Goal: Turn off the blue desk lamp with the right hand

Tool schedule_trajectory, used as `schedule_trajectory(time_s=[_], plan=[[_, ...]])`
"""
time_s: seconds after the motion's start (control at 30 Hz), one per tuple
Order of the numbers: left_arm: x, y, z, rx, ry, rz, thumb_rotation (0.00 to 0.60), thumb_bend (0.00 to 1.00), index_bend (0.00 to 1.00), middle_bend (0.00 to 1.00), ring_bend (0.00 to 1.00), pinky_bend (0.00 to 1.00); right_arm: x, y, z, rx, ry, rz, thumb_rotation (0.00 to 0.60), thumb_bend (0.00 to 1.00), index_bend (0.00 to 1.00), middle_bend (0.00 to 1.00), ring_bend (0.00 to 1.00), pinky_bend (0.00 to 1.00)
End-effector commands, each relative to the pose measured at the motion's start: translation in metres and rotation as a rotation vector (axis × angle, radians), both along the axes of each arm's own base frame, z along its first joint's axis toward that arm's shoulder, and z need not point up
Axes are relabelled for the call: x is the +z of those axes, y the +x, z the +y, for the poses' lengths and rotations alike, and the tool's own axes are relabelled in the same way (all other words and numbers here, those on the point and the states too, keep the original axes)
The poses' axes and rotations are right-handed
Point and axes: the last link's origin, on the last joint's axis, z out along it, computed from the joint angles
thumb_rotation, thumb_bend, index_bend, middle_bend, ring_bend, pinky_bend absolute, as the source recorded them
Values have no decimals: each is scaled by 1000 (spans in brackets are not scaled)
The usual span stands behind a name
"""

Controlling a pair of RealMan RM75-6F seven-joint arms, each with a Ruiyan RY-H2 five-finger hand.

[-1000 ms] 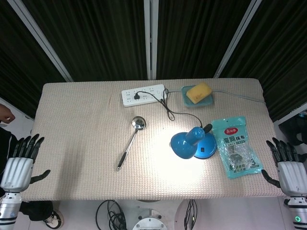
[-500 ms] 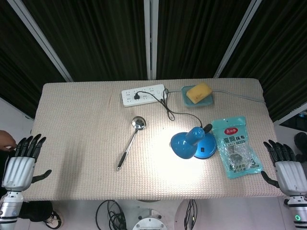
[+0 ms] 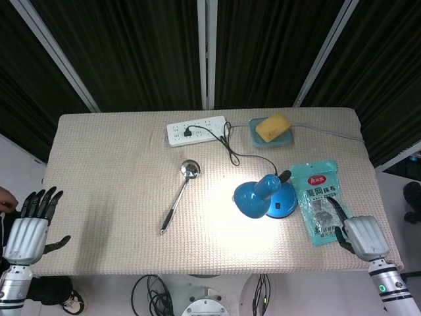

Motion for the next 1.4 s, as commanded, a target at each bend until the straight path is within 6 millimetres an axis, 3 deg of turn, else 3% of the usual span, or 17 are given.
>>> schedule_trajectory(time_s=[0.03,0.27,0.57,0.87,1.4], plan=[[0,-1,0,4,1,-4,600,31,5,0,0,0,-23,13,-11,18,67,15,600,611,0,1000,956,921],[3,-6,-2,13,7,-7,600,30,5,0,0,0,-58,24,-28,-3,207,53,600,553,0,1000,955,920],[2,-13,-3,39,6,-9,600,30,5,0,0,0,-84,32,-46,-21,278,83,600,544,0,1000,955,920],[1,-19,-1,62,-10,-5,600,30,5,0,0,0,-95,41,-53,-19,300,105,600,544,0,1000,954,920],[1,-20,1,60,-15,-5,600,30,5,0,0,0,-103,38,-52,-42,331,134,600,544,0,1000,954,920]])
